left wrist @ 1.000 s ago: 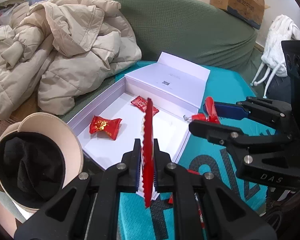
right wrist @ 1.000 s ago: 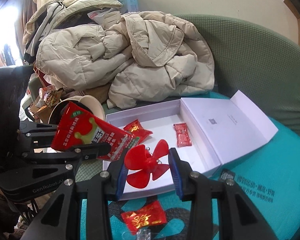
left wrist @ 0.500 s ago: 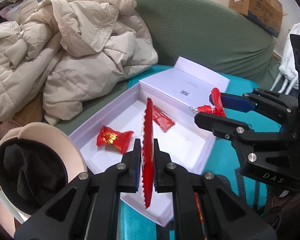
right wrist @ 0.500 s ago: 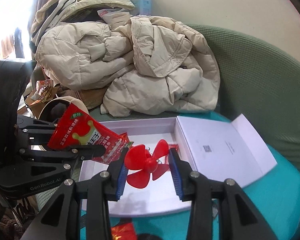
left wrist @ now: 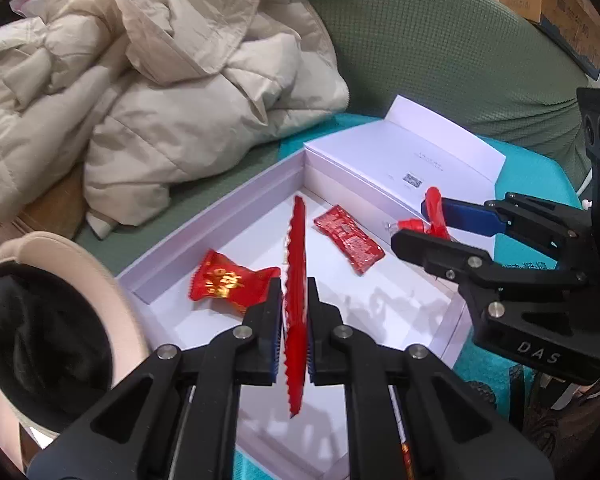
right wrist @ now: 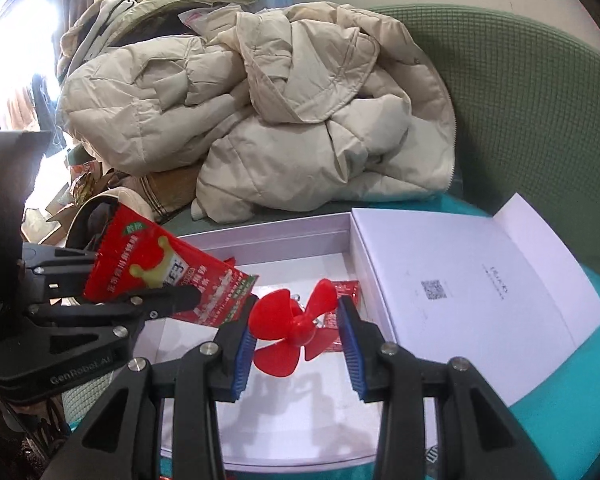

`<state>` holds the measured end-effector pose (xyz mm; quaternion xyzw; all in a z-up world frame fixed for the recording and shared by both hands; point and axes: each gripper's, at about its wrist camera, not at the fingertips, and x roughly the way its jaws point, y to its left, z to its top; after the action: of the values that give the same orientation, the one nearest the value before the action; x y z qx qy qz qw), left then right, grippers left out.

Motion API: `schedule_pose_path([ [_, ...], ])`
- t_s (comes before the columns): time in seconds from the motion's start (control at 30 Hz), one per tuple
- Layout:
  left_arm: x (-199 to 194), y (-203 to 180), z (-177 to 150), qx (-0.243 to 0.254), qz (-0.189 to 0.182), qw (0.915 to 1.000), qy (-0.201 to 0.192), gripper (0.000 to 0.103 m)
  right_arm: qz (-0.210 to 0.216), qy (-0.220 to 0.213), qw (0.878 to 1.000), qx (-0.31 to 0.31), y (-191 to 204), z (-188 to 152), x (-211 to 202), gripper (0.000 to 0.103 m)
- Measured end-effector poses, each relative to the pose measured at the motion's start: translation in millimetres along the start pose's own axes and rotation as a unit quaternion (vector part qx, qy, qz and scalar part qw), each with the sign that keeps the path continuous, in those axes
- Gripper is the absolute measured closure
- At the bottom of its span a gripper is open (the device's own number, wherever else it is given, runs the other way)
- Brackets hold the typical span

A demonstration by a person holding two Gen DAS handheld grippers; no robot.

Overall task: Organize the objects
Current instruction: 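Lower the snack bar and red fan into the box and open both grippers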

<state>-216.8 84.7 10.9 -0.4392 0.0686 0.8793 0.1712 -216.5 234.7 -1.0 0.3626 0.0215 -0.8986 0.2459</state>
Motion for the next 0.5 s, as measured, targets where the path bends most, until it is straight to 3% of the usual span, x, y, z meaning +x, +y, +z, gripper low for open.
schedule_pose_path([
  [0.5,23.0,-6.0,-5.5,0.017,0.0,0.9997,0.019,0.094,0.006,0.029,1.0,0.002,-3.7,-9.4,23.3,0.064],
])
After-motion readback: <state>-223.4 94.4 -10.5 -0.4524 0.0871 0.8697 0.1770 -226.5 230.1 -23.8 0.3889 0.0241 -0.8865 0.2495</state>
